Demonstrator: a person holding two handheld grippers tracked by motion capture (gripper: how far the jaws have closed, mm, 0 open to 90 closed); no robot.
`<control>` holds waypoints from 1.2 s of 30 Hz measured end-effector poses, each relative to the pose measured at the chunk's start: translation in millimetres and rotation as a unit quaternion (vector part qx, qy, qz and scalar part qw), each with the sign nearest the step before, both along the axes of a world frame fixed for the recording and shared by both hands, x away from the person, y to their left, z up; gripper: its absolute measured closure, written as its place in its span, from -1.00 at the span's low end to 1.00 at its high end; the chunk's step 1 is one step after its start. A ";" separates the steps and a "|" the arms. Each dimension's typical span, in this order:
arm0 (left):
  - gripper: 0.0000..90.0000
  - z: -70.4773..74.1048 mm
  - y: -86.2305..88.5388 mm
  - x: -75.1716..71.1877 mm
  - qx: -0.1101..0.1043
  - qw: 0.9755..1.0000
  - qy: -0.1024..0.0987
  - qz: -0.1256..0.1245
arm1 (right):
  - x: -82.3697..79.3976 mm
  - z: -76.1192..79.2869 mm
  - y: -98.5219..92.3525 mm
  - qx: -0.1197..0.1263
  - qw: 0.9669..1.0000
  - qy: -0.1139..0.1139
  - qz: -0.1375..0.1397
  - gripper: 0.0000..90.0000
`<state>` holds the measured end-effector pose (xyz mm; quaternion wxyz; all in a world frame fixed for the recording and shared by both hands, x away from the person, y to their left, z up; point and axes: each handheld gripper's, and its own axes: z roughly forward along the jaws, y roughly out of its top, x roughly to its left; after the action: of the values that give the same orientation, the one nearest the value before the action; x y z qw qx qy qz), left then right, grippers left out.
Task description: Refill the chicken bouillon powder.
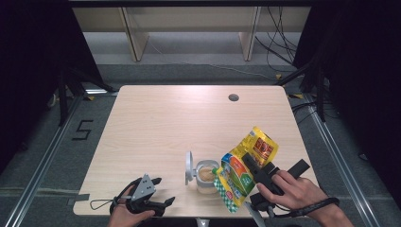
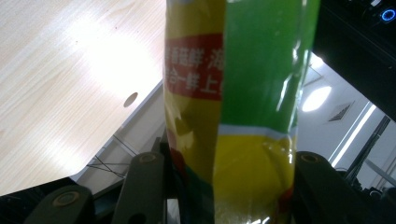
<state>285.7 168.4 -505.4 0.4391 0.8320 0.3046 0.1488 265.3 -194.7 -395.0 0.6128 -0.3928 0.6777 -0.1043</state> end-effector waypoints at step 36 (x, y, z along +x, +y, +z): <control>-0.58 -0.8 -0.2 0.9 -0.001 1.000 -0.008 0.004 | 3.2 6.1 2.4 -0.016 1.000 0.001 0.001 0.42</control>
<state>286.6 168.2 -506.3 0.4416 0.8294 0.3044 0.1564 268.5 -192.3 -388.9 0.6058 -0.4033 0.6763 -0.1140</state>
